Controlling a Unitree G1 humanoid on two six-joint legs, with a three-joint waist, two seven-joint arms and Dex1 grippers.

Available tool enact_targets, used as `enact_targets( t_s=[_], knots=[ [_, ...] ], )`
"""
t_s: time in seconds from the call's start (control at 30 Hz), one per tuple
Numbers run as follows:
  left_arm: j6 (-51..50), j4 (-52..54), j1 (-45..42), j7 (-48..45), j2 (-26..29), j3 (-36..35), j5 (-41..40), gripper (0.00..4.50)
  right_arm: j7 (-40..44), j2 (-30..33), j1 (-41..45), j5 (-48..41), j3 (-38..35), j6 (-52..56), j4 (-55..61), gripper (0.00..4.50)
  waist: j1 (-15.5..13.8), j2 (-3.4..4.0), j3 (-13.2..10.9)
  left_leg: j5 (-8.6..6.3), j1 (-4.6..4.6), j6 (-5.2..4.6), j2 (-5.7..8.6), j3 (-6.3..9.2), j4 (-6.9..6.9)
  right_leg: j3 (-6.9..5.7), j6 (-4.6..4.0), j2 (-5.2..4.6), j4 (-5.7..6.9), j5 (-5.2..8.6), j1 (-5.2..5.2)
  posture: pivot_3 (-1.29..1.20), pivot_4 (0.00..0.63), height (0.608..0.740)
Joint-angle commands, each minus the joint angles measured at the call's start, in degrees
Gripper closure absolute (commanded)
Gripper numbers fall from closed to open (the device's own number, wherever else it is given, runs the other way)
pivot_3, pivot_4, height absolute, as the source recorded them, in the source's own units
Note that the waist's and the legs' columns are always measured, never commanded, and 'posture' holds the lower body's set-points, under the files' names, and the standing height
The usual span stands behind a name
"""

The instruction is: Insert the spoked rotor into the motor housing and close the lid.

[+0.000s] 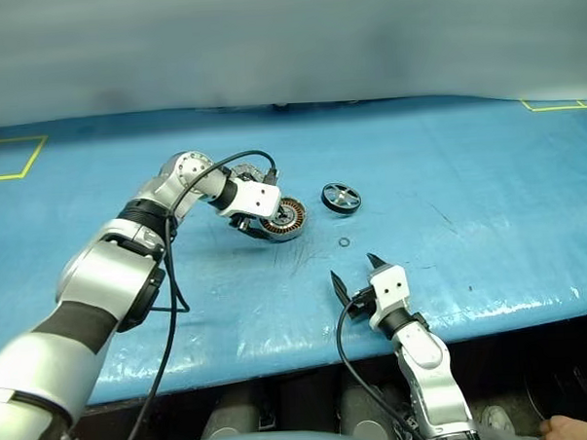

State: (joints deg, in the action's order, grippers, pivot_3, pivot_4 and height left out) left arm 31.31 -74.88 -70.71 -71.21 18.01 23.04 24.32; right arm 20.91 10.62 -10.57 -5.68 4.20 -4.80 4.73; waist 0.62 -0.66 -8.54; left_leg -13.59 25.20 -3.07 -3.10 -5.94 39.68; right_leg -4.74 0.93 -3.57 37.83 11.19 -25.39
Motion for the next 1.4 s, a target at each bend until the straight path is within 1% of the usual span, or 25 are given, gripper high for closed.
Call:
enact_targets(
  t_s=[0.03, 0.33, 0.73, 1.1, 1.13, 1.17, 1.2, 1.4],
  knots=[
    [-0.35, -0.30, -0.58, 0.71, 0.13, -0.28, 0.08, 1.41, -0.37, -0.01, -0.39, -0.24, -0.30, -0.39, 2.36, 0.00, -0.04, 0.00, 0.00, 0.00, 0.00, 0.00, 0.00, 0.00, 0.00, 0.00, 0.00, 0.00, 0.00, 0.00, 0.00, 0.00, 0.150, 0.740],
    [-1.54, -0.70, -0.20, 1.02, 0.40, 0.47, 1.04, 1.41, -0.92, -0.42, -1.98, 0.25, 0.57, -0.40, 2.66, 0.00, -0.06, 0.00, 0.00, 0.00, 0.01, 0.00, 0.01, 0.00, 0.03, 0.01, 0.02, -0.01, 0.00, -0.01, 0.01, 0.00, 0.150, 0.740],
    [-2.16, -1.00, 0.65, 4.74, -0.74, 2.92, 4.08, 1.41, -1.23, -0.40, -3.09, 0.20, 1.21, 0.23, 4.11, 0.00, -0.09, -0.01, 0.00, 0.00, 0.02, 0.00, 0.01, 0.01, 0.04, 0.01, 0.03, -0.01, 0.00, -0.02, 0.01, 0.00, 0.150, 0.740],
    [-2.35, -1.03, 0.38, 6.68, -0.91, 1.59, 3.50, 1.41, -1.24, -0.44, -3.01, 0.27, 1.66, 0.68, 3.93, 0.00, -0.20, -0.01, 0.00, 0.00, 0.03, -0.02, -0.05, 0.03, 0.19, 0.01, 0.06, -0.03, 0.03, -0.04, 0.05, 0.00, 0.150, 0.740],
    [-2.45, -1.02, 0.37, 6.71, -0.92, 1.24, 3.15, 1.05, -1.21, -0.41, -2.91, 0.25, 1.65, 0.71, 3.85, 0.00, -0.20, -0.01, 0.00, 0.00, 0.04, -0.02, -0.05, 0.03, 0.19, 0.01, 0.07, -0.03, 0.03, -0.04, 0.05, 0.00, 0.150, 0.740],
    [-2.62, -1.01, 0.35, 6.75, -0.98, 0.73, 2.67, 0.87, -1.19, -0.39, -2.81, 0.24, 1.63, 0.74, 3.75, 0.00, -0.20, -0.01, 0.00, 0.00, 0.04, -0.02, -0.04, 0.03, 0.19, 0.01, 0.07, -0.03, 0.03, -0.04, 0.04, 0.00, 0.150, 0.740],
    [-2.99, -1.03, 0.34, 6.28, -1.15, -0.01, 1.88, 0.55, -1.17, -0.34, -2.69, 0.25, 1.59, 0.76, 3.62, 0.00, -0.20, -0.01, 0.00, 0.00, 0.06, -0.02, -0.04, 0.03, 0.19, 0.01, 0.07, -0.03, 0.02, -0.04, 0.02, 0.00, 0.150, 0.740],
    [-4.01, -0.92, 0.17, 5.84, -1.18, -1.91, -0.02, 0.55, -1.19, -0.42, -2.41, 0.58, 1.99, 0.96, 3.09, 0.00, -0.12, -0.01, 0.00, 0.00, 0.09, -0.02, 0.01, 0.04, 0.19, 0.01, 0.09, -0.02, 0.02, -0.06, -0.01, 0.00, 0.150, 0.740]
  ],
)
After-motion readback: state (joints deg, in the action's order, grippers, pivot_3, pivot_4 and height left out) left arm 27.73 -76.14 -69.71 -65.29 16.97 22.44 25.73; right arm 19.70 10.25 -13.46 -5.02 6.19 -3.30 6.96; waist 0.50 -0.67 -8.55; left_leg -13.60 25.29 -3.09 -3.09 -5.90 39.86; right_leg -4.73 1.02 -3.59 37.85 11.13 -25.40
